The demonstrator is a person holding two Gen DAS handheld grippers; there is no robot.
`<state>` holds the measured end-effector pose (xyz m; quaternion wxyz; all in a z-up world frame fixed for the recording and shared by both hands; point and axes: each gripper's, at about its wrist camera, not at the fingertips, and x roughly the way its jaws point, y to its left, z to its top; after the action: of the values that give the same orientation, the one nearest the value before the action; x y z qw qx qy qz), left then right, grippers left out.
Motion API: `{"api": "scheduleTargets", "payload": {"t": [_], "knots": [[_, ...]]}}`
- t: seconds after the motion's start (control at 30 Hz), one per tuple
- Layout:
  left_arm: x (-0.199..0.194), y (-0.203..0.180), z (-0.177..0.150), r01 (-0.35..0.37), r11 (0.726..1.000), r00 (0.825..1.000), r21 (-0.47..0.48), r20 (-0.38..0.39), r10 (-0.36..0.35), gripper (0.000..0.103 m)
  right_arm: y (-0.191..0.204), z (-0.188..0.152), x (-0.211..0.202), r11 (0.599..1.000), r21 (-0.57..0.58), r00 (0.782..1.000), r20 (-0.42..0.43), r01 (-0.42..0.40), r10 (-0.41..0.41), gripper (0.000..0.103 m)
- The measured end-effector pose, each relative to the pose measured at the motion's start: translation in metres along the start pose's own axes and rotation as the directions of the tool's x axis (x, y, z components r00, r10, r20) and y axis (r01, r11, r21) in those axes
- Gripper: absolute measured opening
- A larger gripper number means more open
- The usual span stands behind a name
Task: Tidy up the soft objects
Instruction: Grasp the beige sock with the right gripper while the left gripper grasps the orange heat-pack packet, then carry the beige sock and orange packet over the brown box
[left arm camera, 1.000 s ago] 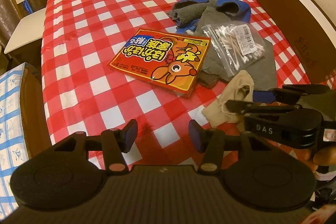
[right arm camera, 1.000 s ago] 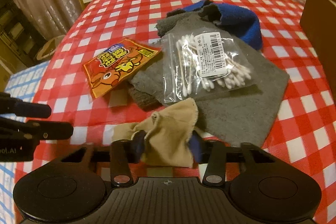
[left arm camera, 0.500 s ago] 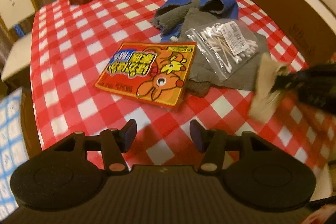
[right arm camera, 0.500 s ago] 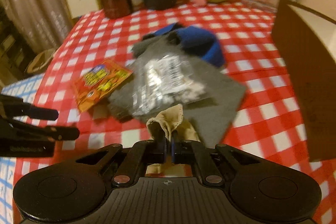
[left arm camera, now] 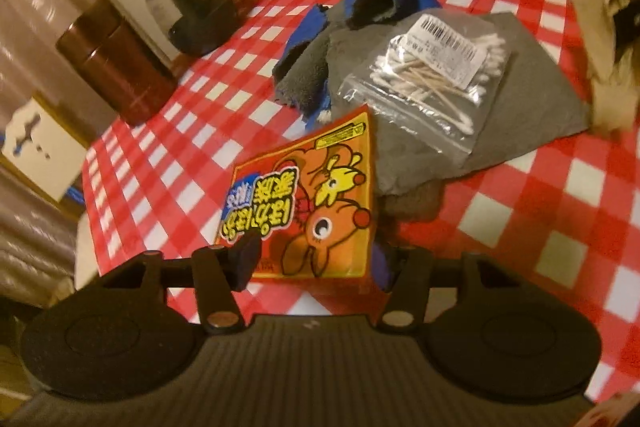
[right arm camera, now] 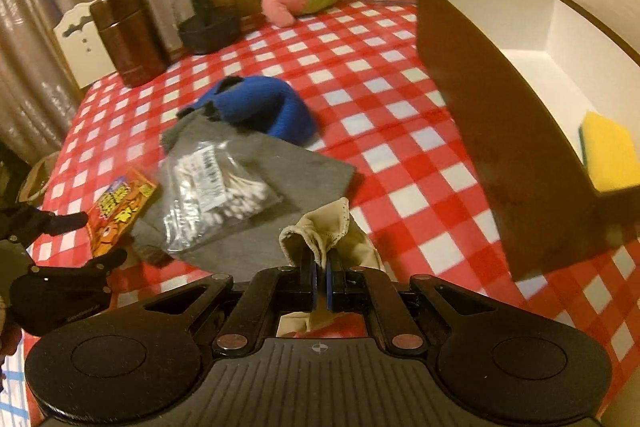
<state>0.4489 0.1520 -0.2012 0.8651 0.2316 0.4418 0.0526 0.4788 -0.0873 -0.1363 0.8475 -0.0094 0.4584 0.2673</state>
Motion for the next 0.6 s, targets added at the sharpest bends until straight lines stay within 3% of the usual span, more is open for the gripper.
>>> {"api": "scheduleTargets", "payload": {"t": [0.03, 0.07, 0.1, 0.33, 0.47, 0.6], "knots": [[0.002, -0.001, 0.000, -0.003, 1.000, 1.000, 0.015, 0.005, 0.003, 0.046, -0.002, -0.001, 0.000, 1.000, 0.003, 1.000, -0.002, 0.002, -0.002, 0.004], [0.003, -0.001, 0.000, -0.003, 1.000, 1.000, 0.026, 0.011, 0.003, 0.030, -0.003, -0.001, 0.000, 1.000, 0.005, 1.000, -0.003, 0.004, -0.004, 0.004], [0.003, 0.000, 0.001, -0.007, 0.999, 1.000, 0.034, 0.013, 0.006, 0.025, -0.004, -0.002, 0.000, 1.000, 0.008, 1.000, -0.004, 0.006, -0.006, 0.004], [-0.018, 0.013, 0.003, -0.071, 0.997, 0.992, 0.023, 0.105, 0.068, 0.008, -0.007, -0.002, -0.002, 1.000, 0.021, 1.000, -0.003, 0.003, -0.003, 0.004], [-0.037, 0.034, 0.011, -0.081, 0.995, 0.986, -0.062, 0.142, 0.089, 0.002, -0.006, 0.000, -0.006, 1.000, 0.017, 1.000, 0.010, -0.005, 0.005, 0.004], [-0.056, 0.058, 0.020, -0.040, 0.982, 0.985, -0.183, 0.160, 0.070, 0.001, -0.005, 0.003, -0.012, 1.000, 0.007, 0.999, 0.031, -0.012, 0.011, 0.004]]}}
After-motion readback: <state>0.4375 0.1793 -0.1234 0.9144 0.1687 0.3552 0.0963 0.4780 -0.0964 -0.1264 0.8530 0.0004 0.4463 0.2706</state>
